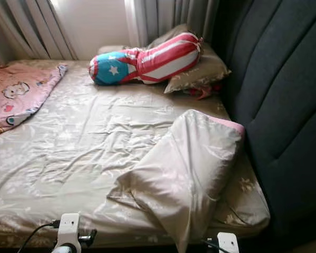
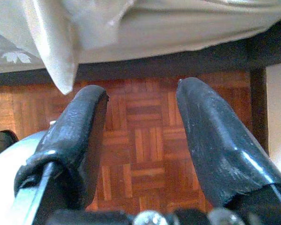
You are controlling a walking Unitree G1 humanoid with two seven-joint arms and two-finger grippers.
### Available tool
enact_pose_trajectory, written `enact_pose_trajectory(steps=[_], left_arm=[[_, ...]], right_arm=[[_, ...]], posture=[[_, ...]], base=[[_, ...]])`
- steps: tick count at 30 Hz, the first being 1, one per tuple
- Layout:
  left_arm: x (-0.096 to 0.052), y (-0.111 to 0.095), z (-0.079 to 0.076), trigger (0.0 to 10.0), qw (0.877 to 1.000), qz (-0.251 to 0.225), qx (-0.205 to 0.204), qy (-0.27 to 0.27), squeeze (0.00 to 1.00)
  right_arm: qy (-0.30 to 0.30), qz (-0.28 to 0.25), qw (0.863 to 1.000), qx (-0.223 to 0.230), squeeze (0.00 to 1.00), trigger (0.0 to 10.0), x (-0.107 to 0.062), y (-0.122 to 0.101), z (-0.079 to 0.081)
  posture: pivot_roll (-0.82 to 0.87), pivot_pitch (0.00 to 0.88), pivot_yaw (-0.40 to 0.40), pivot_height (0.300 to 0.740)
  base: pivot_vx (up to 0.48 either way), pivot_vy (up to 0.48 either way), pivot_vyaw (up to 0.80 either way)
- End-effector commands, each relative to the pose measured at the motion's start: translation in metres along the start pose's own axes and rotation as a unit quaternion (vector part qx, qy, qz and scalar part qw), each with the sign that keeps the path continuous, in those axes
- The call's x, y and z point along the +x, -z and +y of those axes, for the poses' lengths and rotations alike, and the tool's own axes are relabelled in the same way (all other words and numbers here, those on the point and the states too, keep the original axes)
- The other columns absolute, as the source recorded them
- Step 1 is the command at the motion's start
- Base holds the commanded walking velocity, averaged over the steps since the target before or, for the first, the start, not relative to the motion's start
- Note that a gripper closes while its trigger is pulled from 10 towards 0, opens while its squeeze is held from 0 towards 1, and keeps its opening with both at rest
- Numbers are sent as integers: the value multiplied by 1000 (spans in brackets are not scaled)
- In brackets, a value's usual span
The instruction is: Clean up the room
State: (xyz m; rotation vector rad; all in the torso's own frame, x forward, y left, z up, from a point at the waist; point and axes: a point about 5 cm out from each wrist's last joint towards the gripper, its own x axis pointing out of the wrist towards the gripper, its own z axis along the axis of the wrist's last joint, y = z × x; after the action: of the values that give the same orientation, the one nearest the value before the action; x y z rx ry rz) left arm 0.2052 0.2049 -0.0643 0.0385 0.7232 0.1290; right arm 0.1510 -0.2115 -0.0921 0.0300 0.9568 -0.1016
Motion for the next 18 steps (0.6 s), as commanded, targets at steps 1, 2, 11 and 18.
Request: enact_pose_trajectory(steps=[1, 2, 11, 18], left_arm=[[-2, 7, 1, 10000, 1000, 15, 3, 1, 0], [-2, 7, 1, 10000, 1000, 15, 3, 1, 0], [-2, 7, 0, 10000, 1000, 11, -1, -1, 0], [2, -8, -4, 10000, 1000, -21, -6, 13, 0]], right_arm=[[0, -2, 1000, 3, 0, 10000, 0, 0, 0], [0, -2, 1000, 3, 0, 10000, 0, 0, 0], [5, -5, 1000, 7, 0, 10000, -1, 1, -1], [4, -8, 1000, 10, 0, 10000, -1, 1, -2]], posture=[[-49, 31, -38, 740], [-50, 29, -38, 740], [-49, 22, -39, 740], [-48, 32, -45, 740]], base=[[379, 0, 0], [394, 0, 0], [305, 0, 0], [0, 0, 0]])
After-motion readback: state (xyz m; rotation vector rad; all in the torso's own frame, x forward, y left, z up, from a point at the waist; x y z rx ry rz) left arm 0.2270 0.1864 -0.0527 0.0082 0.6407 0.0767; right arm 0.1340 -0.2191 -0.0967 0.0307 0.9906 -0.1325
